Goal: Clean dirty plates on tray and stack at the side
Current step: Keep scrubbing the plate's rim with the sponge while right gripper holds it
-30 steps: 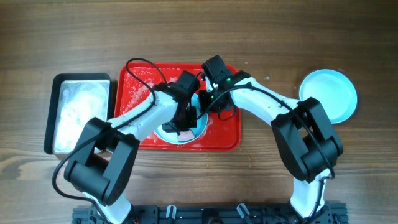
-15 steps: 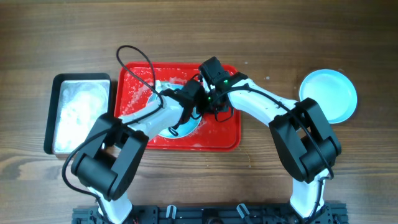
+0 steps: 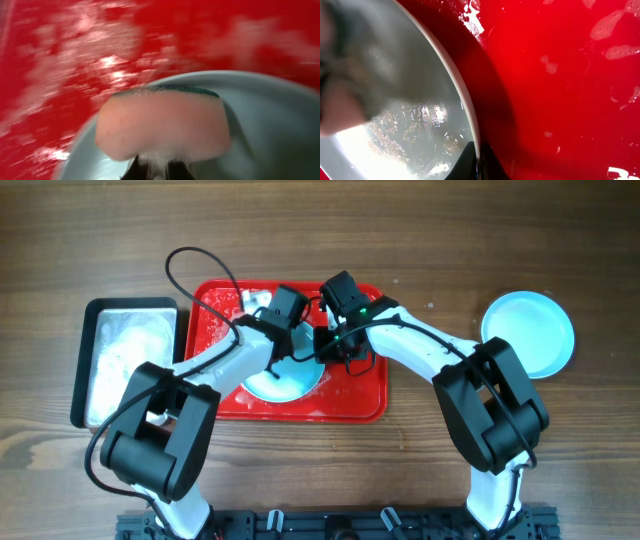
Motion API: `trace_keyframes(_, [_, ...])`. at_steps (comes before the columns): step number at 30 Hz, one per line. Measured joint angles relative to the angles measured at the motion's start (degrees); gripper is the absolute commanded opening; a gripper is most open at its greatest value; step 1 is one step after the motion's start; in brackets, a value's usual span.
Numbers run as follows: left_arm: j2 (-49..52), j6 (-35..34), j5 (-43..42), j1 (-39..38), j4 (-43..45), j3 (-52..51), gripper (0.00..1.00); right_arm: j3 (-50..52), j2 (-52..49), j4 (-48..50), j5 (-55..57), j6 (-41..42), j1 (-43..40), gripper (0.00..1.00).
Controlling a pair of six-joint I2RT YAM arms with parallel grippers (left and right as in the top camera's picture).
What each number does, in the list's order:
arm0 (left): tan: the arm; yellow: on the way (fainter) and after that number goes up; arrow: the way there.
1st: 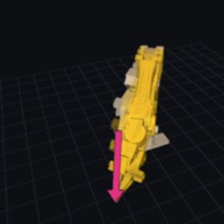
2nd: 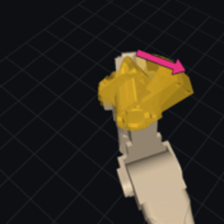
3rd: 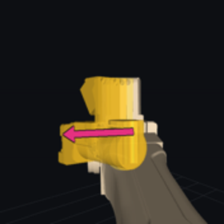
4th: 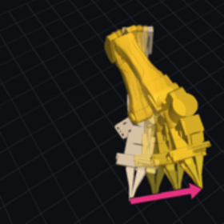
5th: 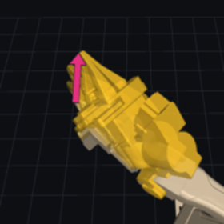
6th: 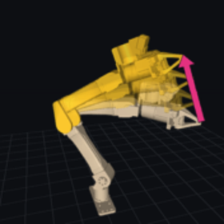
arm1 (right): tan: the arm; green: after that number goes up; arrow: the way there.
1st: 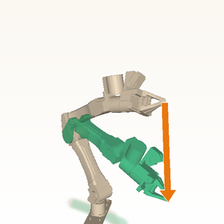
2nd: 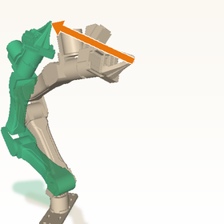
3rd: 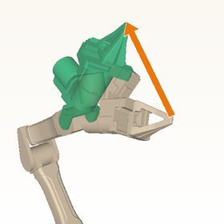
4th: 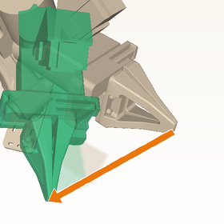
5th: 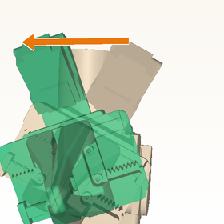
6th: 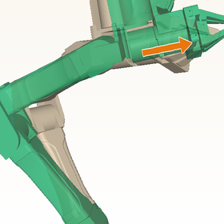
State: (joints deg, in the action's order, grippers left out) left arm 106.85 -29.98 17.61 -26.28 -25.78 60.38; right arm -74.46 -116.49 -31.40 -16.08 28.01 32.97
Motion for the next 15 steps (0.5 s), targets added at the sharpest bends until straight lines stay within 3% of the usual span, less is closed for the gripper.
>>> trace_keyframes(7, [0.07, 10.01, -20.83, 0.52, 2.08, 1.18, 0.04, 0.0, 0.0, -0.07, 0.0, 0.0, -0.11, 0.04])
trace_keyframes(15, [0.04, 13.57, -31.26, 0.52, -13.77, 2.8, 0.04, 0.0, 0.0, -0.48, -0.07, -0.07, -0.44, 0.04])
